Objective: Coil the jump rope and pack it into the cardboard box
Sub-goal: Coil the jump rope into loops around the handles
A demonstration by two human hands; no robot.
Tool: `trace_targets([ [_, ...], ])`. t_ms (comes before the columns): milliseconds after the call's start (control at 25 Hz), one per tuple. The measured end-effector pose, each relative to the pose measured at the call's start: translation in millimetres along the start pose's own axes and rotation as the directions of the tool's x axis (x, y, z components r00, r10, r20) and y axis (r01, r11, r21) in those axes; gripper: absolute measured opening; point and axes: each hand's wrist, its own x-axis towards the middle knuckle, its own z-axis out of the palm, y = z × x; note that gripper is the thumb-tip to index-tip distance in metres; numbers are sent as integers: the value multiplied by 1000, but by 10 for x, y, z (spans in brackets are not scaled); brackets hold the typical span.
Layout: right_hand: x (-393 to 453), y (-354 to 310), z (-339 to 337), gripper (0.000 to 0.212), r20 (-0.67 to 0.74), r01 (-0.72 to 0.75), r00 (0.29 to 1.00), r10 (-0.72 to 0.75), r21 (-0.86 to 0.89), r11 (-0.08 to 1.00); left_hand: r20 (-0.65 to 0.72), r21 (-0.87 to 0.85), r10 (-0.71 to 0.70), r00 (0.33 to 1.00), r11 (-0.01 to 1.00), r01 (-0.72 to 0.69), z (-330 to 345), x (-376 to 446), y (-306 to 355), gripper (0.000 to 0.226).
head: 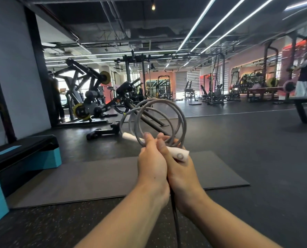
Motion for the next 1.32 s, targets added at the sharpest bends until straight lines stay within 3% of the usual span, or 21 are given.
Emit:
trace_targets([
  [120, 26, -107, -52, 34, -54, 1, 999, -1, 2, 1000, -22, 57, -49, 999, 997, 50, -87, -18, -51, 31],
  [280, 133, -361, -207, 41, 43, 89, 996, -82, -203, 975, -119, 49, 100, 988, 994, -95, -276, 129, 129, 45],
  [400, 182, -452, -277, 44, 101, 65, 994, -37, -285, 956, -66, 174, 105, 992, 980, -92, -271, 115, 153, 15],
  [520, 129, -416, -253, 52, 139, 67, 990, -17, -368, 927, -199, -31, -24, 980, 999, 18, -186, -40, 18, 25],
  [680, 58, -258, -348, 64, 147, 32, 988, 36, -434, 901, -182, -298, -149, 972, 950, 90, -203, -81, -76, 22],
  [760, 50, -226, -378, 67, 112, -24, 990, 81, -443, 896, -108, -171, -203, 973, 968, 183, -266, -38, -119, 24],
  [840, 90, -308, -403, 63, 96, 4, 994, 59, -551, 834, -94, 315, -51, 994, 946, 78, -303, -73, -101, 63],
  [880, 132, -375, -434, 61, 130, 61, 991, 34, -656, 752, -50, 612, 167, 985, 784, -102, -344, -83, -74, 90],
  [920, 175, -449, -457, 58, 179, 114, 983, 36, -759, 641, 159, 810, 422, 893, 461, -362, -378, -106, 7, 107],
  [960, 221, -503, -477, 54, 221, 153, 973, 71, -841, 519, 510, 801, 541, 669, -14, -599, -396, -115, 117, 114],
  [1000, 259, -549, -490, 46, 269, 208, 958, 103, -894, 397, 805, 584, 440, 398, -470, -662, -362, -118, 251, 113],
  [1040, 276, -569, -493, 36, 301, 257, 944, 137, -928, 270, 947, 313, 204, 247, -747, -586, -290, -118, 358, 109],
  [1080, 296, -569, -479, 26, 326, 308, 931, 163, -943, 123, 970, 97, -20, 240, -880, -465, -214, -79, 411, 101],
  [1160, 279, -585, -368, 31, 388, 413, 901, 194, -904, -110, 888, -59, -214, 408, -931, -359, -65, -14, 436, 87],
  [1240, 286, -686, -308, 12, 426, 455, 882, 202, -882, -123, 788, 72, -197, 583, -911, -405, 44, 21, 457, 68],
  [1320, 320, -761, -297, 28, 405, 421, 899, 169, -904, -73, 731, 264, -157, 665, -832, -487, 26, 158, 512, 33],
])
